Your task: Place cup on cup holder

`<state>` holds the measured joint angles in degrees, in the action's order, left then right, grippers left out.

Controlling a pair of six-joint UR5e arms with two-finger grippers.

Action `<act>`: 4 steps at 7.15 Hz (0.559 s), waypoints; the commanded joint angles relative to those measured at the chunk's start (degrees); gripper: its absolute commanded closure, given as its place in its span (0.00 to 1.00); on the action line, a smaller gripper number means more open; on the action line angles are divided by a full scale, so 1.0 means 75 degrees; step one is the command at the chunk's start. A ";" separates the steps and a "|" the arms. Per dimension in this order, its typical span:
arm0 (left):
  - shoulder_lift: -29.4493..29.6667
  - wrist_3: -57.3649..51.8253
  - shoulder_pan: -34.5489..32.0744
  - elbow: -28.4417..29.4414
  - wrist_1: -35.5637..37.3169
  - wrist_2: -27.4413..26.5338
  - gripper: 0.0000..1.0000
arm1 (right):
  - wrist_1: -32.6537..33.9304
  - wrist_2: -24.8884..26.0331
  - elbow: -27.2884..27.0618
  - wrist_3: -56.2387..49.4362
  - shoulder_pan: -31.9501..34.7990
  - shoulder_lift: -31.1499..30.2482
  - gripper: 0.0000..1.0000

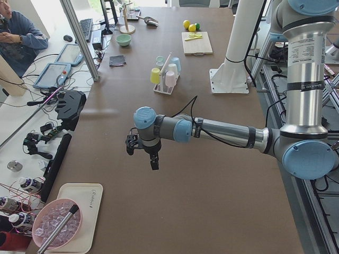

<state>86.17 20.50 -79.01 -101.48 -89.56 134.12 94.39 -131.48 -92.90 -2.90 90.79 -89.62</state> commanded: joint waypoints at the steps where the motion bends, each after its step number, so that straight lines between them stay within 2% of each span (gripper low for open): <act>1: 0.0007 0.0009 0.0000 0.0030 0.0000 0.0012 0.01 | 0.0000 0.0000 0.0012 0.0000 0.0000 0.0008 0.00; 4: 0.0066 0.0009 0.0000 0.0007 -0.0012 0.0012 0.01 | 0.0000 0.0000 0.0024 0.0000 0.0000 0.0008 0.00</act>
<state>86.55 20.56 -79.01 -101.33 -89.62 134.21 94.39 -131.48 -92.76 -2.90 90.79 -89.56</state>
